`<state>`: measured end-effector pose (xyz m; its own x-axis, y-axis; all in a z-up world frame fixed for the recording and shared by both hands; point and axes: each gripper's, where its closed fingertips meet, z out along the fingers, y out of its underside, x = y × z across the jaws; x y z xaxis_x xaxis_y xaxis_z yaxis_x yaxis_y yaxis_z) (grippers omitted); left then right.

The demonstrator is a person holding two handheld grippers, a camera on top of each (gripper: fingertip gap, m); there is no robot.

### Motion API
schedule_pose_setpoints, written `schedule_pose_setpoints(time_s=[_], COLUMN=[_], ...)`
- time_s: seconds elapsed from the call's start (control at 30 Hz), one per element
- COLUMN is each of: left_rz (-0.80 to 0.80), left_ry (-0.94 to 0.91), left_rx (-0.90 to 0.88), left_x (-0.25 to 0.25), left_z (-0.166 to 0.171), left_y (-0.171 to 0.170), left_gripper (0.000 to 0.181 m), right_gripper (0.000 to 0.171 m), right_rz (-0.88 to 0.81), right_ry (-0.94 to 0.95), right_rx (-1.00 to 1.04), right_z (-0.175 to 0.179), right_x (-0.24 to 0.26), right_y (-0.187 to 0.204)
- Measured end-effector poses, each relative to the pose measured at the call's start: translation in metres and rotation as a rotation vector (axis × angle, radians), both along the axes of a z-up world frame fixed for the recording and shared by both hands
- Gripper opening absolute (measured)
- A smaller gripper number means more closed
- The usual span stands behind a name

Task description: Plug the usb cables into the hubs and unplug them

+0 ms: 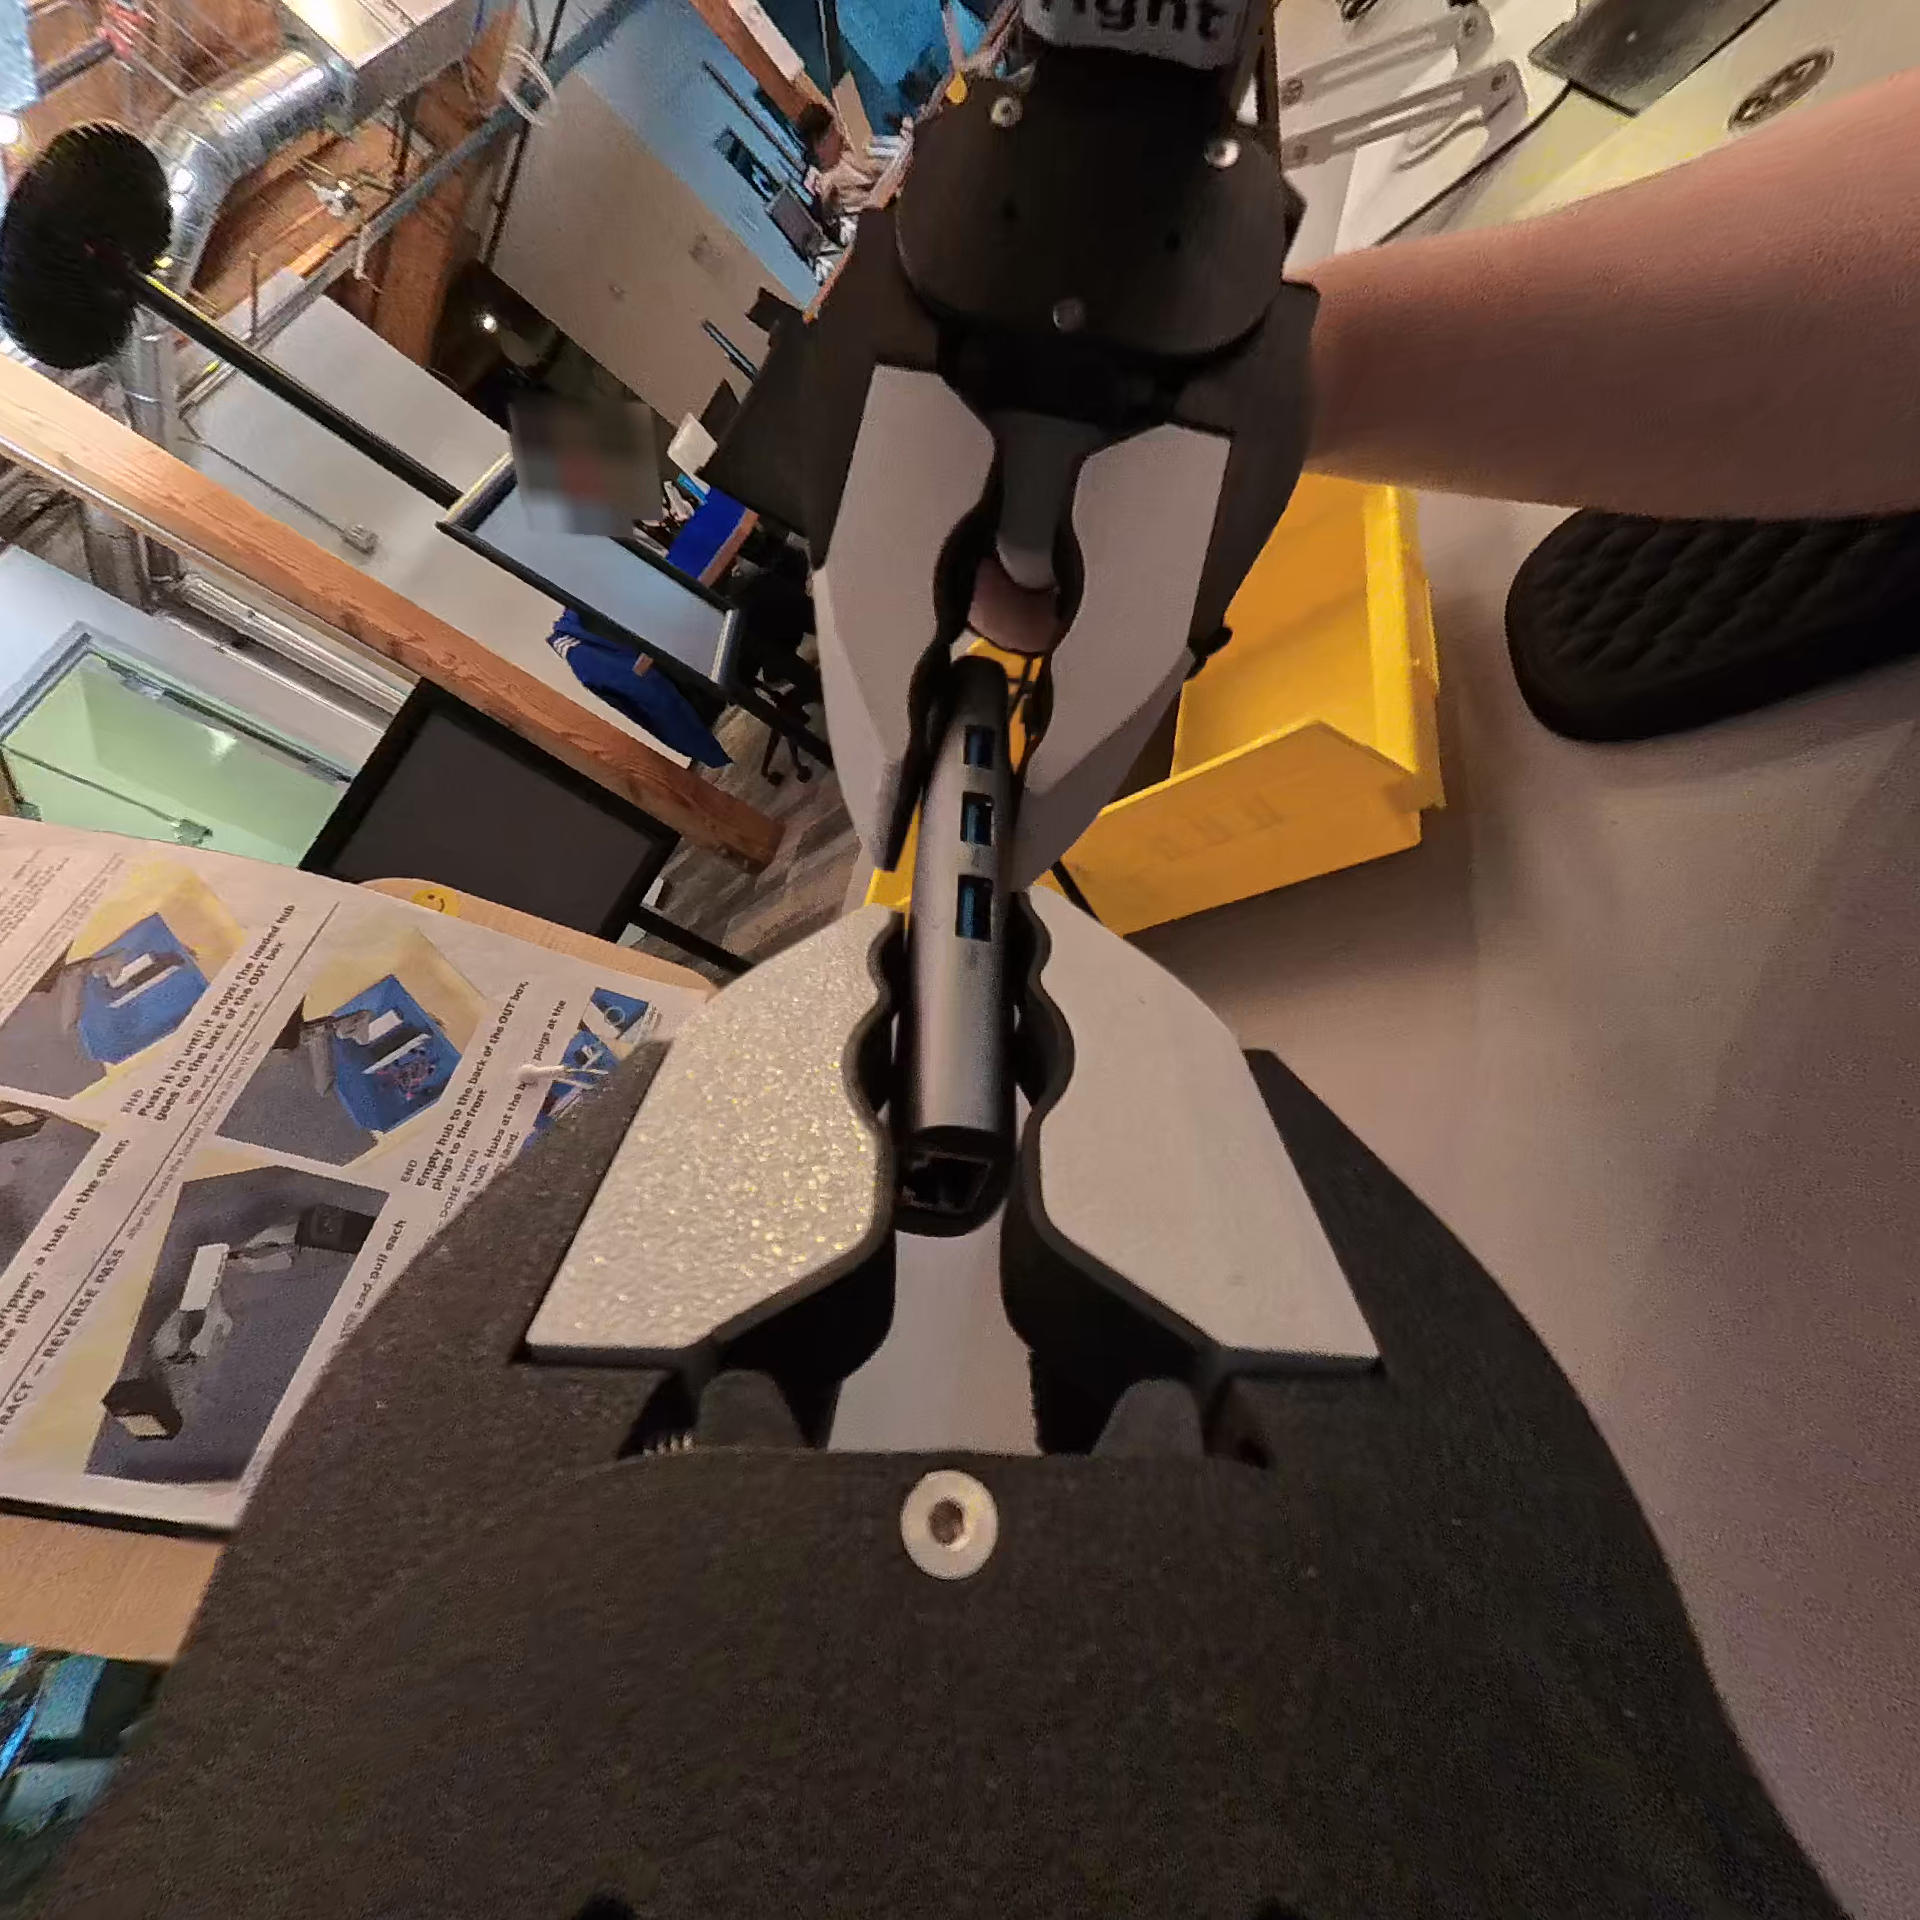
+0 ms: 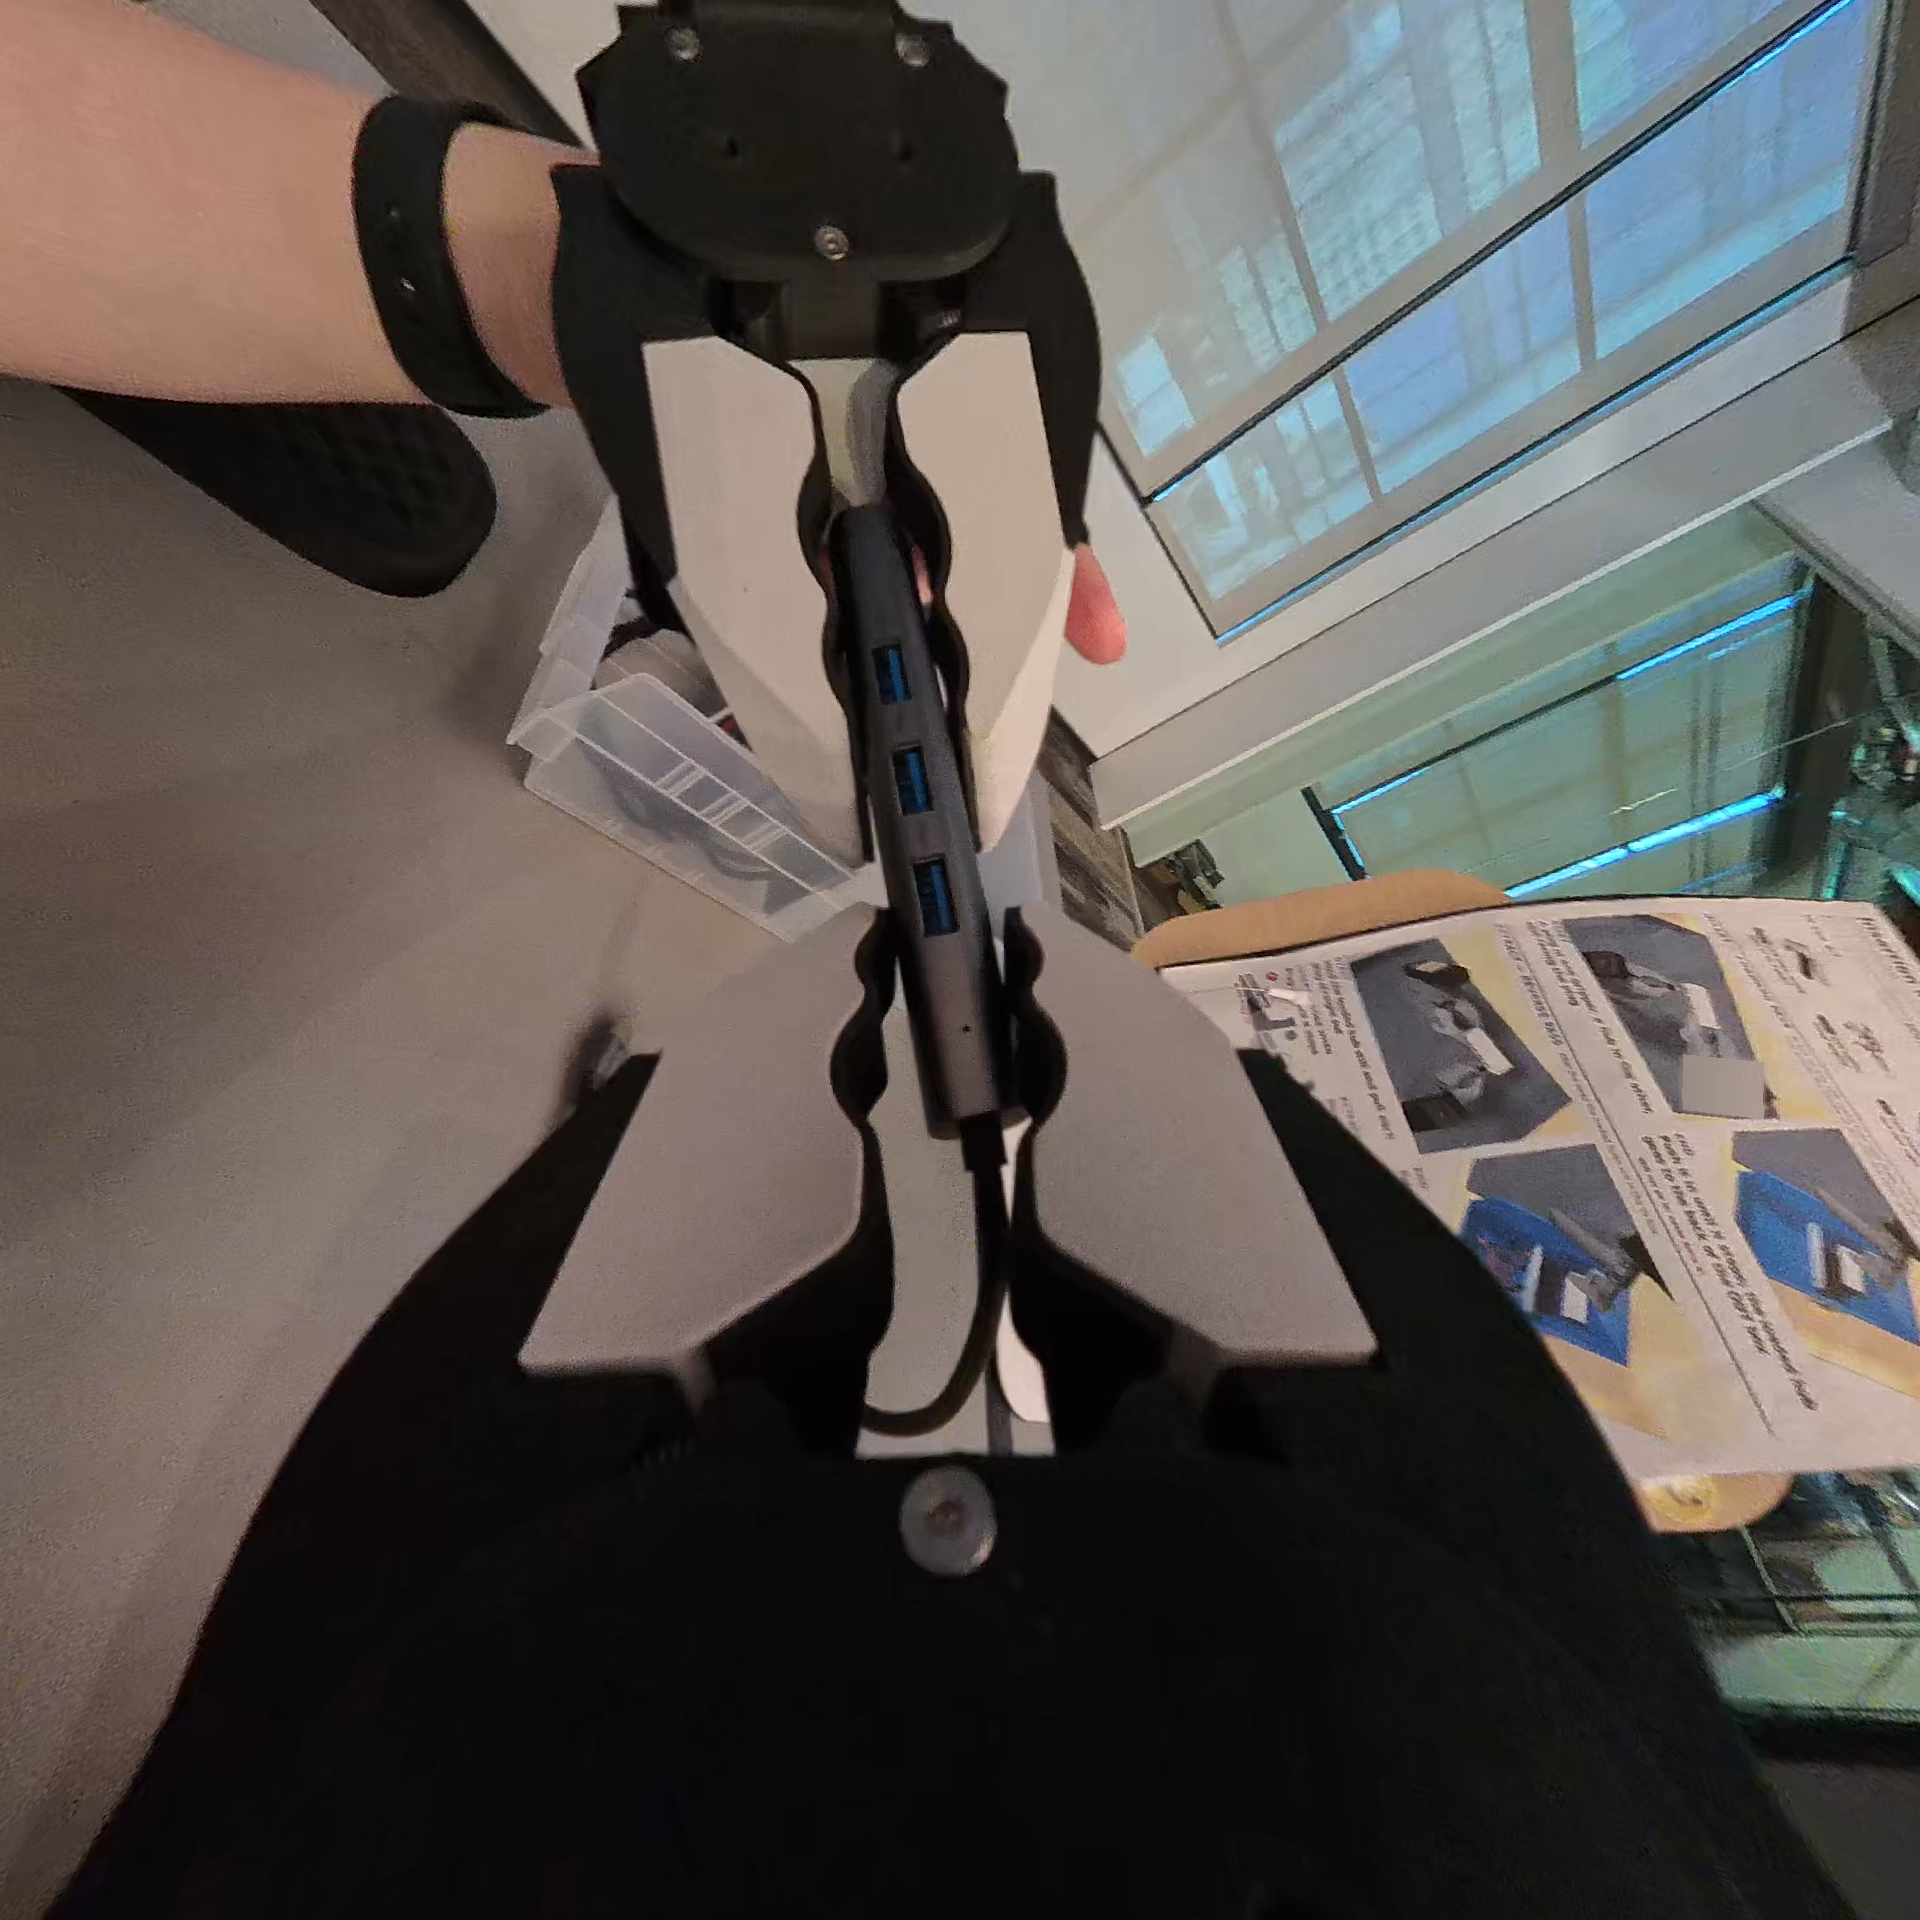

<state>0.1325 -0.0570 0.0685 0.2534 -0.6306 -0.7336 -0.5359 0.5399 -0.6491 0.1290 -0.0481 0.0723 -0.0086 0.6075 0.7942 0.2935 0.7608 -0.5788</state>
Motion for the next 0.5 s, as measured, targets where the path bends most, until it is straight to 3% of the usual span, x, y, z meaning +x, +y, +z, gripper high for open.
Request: schedule_pose_setpoints(time_s=[0.2,0.33,0.4,0.5], left_rz=[0.160,0.363,0.476,0.557], left_ry=[0.035,0.020,0.032,0.020], left_rx=[0.031,0.064,0.083,0.091], left_x=[-0.021,-0.072,-0.102,-0.127], left_z=[0.000,0.010,0.014,0.018], left_y=[0.022,0.045,0.053,0.057], left_gripper=[0.018,0.018,0.018,0.018], right_gripper=[0.030,0.008,0.009,0.018], right_rz=[-0.138,0.047,0.089,-0.057], right_ry=[0.091,0.106,-0.013,-0.290], right_rx=[0.045,-0.156,-0.346,-0.552], right_z=[0.008,0.000,-0.032,-0.114], right_x=[0.002,-0.007,-0.029,-0.057], right_y=[0.027,0.002,-0.003,0.013])
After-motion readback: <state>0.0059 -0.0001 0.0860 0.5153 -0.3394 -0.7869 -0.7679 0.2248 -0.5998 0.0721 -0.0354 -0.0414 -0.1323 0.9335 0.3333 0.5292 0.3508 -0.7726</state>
